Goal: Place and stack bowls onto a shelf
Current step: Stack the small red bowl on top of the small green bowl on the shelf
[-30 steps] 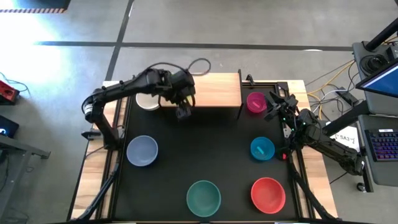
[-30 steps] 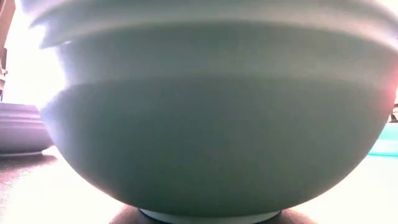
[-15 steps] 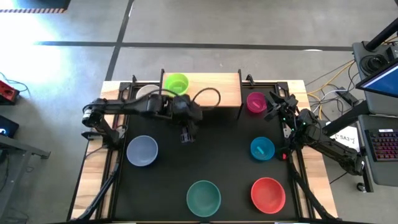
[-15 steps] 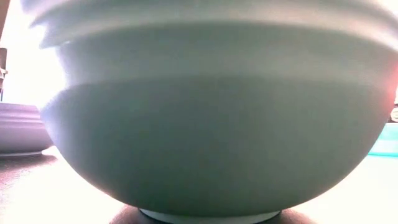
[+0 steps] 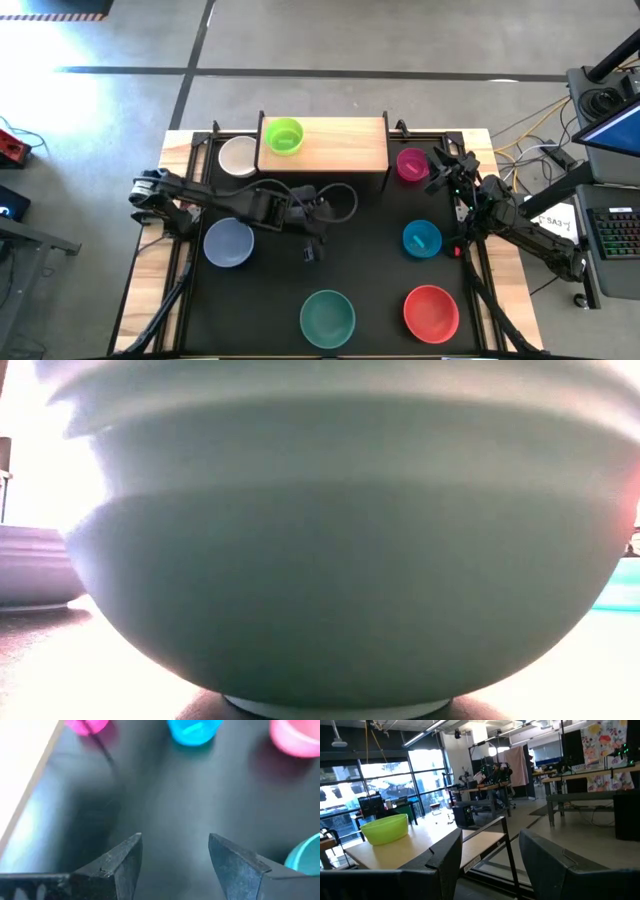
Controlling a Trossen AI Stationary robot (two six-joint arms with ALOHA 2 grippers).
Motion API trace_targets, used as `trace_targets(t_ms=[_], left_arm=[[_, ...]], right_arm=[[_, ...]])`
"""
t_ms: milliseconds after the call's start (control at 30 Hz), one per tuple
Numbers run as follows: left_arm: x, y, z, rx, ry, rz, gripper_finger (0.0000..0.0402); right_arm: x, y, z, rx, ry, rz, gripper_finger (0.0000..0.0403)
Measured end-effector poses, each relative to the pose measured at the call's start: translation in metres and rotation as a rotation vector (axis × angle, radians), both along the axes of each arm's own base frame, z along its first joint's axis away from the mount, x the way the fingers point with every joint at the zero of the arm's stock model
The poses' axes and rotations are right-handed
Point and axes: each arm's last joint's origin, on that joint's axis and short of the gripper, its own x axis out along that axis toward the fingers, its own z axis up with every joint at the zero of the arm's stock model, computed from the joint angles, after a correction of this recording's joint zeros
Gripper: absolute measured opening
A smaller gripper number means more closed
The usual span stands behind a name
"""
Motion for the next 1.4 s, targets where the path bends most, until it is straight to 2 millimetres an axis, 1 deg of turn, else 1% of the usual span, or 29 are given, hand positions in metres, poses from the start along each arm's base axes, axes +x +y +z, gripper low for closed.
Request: trace_targets(t_ms=[133, 300, 400, 567, 667, 800, 1000, 1133, 1200, 1300, 1400], left_arm=[[0.005, -0.005, -0.002, 0.021, -0.071, -0.05, 0.021], [0.005, -0.01, -0.004, -0.019, -0.081, -0.021, 0.021], [0.003, -0.019, -0.009, -0.024, -0.071, -0.039, 0.021], [0.003, -0.038, -0.014, -0.037, -0.131, -0.094, 0.021], [0.002, -0.047, -0.022, -0.039, -0.145, -0.119, 0.021], [0.0, -0.048, -0.029, -0.052, -0.129, -0.107, 0.021], [0.0, -0.049, -0.029, -0.05, -0.131, -0.112, 0.021], [-0.001, -0.051, -0.029, -0.049, -0.131, -0.118, 0.021], [-0.001, -0.051, -0.029, -0.046, -0.13, -0.122, 0.021], [-0.001, -0.052, -0.029, -0.042, -0.13, -0.129, 0.021], [-0.002, -0.053, -0.029, -0.042, -0.129, -0.132, 0.021]], right_arm=[[0.0, 0.0, 0.0, 0.035, -0.041, 0.009, 0.0185], [0.0, 0.0, 0.0, 0.093, -0.108, 0.025, 0.0185], [0.0, 0.0, 0.0, 0.099, -0.121, 0.024, 0.0185], [0.0, 0.0, 0.001, 0.11, -0.141, 0.029, 0.0185], [0.0, 0.0, 0.0, 0.133, -0.154, 0.044, 0.0185], [0.0, 0.0, 0.005, 0.197, -0.102, 0.046, 0.0185], [-0.002, 0.002, 0.026, 0.322, 0.061, 0.022, 0.0185], [-0.003, 0.003, 0.038, 0.458, 0.196, -0.004, 0.0185], [-0.003, 0.002, 0.04, 0.542, 0.262, -0.021, 0.0185], [0.003, -0.001, 0.04, 0.62, 0.349, -0.027, 0.0185], [0.016, -0.008, 0.036, 0.693, 0.444, -0.009, 0.0185]])
